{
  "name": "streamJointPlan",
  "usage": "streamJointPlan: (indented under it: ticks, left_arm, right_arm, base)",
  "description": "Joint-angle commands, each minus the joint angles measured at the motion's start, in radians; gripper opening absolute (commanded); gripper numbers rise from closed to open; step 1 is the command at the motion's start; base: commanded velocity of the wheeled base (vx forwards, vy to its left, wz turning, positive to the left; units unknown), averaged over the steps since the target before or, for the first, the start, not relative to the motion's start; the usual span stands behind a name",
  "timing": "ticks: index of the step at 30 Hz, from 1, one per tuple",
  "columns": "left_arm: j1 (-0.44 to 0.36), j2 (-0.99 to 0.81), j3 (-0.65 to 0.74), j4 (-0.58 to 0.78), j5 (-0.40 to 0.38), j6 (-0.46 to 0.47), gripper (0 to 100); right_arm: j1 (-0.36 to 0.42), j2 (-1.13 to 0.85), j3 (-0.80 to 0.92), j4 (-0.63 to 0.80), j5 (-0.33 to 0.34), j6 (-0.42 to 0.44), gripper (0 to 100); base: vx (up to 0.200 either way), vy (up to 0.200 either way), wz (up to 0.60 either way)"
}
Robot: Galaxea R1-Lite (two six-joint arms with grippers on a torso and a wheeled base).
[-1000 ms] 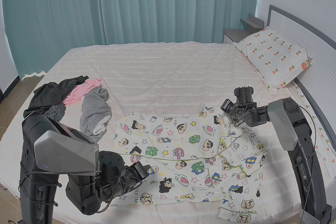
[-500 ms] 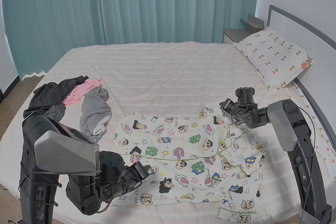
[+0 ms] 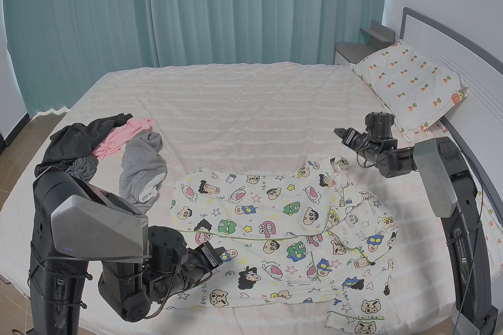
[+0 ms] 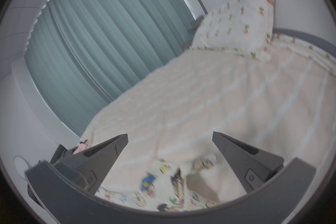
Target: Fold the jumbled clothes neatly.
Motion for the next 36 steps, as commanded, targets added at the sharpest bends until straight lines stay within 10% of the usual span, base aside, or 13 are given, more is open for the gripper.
streamJointPlan:
  ticks: [1,18,36]
  left_arm:
    - [0.0,-0.009,0.009,-0.018,0.003,-0.004,0]
    - [0.0,-0.217,0.156,-0.018,0.003,0.002,0]
    - [0.014,-0.335,0.359,0.007,0.014,-0.077,0]
  right_arm:
    - [-0.019,-0.276,0.443,-0.202,0.055,-0.12,100]
    - [-0.121,-0.75,1.585,-0.498,0.324,-0.173,100]
    - [-0.18,-0.739,1.973,-0.751,0.465,-0.302,100]
  base:
    - [0.0,0.0,0.0]
    - [-0.094,0.0,0.0]
    - [-0.1,0.0,0.0]
